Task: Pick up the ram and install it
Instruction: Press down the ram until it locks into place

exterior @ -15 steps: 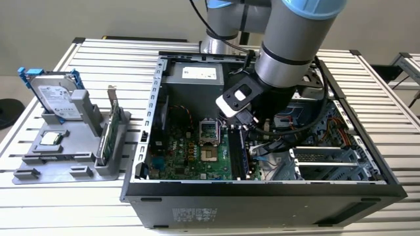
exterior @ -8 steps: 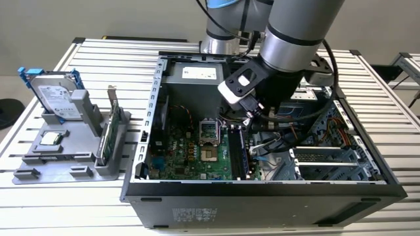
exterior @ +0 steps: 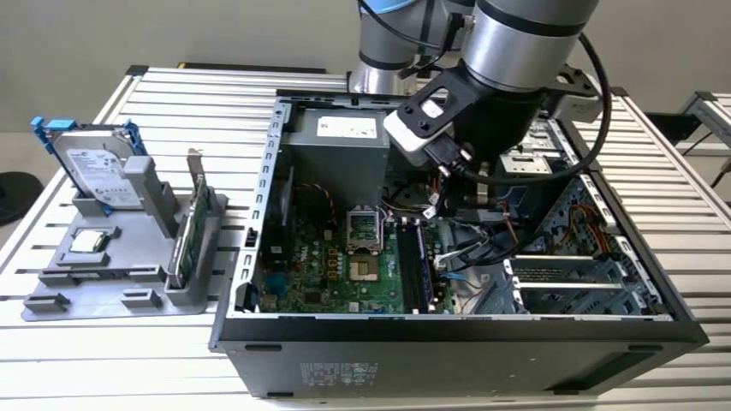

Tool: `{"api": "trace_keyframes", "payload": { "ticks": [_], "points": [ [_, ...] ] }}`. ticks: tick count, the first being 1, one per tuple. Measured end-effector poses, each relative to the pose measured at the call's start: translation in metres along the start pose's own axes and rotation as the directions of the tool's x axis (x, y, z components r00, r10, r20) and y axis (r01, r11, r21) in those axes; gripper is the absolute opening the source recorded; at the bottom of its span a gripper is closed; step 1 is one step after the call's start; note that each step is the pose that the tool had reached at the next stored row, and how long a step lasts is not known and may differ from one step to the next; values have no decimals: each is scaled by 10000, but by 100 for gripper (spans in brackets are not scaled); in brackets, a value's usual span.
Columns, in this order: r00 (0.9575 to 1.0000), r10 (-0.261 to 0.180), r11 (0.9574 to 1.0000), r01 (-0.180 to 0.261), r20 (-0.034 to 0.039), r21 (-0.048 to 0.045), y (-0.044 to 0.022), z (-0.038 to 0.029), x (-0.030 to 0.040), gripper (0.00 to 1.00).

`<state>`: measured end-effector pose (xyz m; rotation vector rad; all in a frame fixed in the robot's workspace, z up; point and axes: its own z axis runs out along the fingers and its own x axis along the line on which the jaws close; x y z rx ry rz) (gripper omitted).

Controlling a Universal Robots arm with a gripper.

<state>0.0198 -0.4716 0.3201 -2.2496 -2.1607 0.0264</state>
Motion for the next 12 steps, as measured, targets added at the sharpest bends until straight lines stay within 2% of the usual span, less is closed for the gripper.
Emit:
{"api": "trace_keyframes", "payload": {
  "ticks": [12],
  "points": [
    [10000,0,10000,0,0,0,0,-1,0,0]
  ]
}}
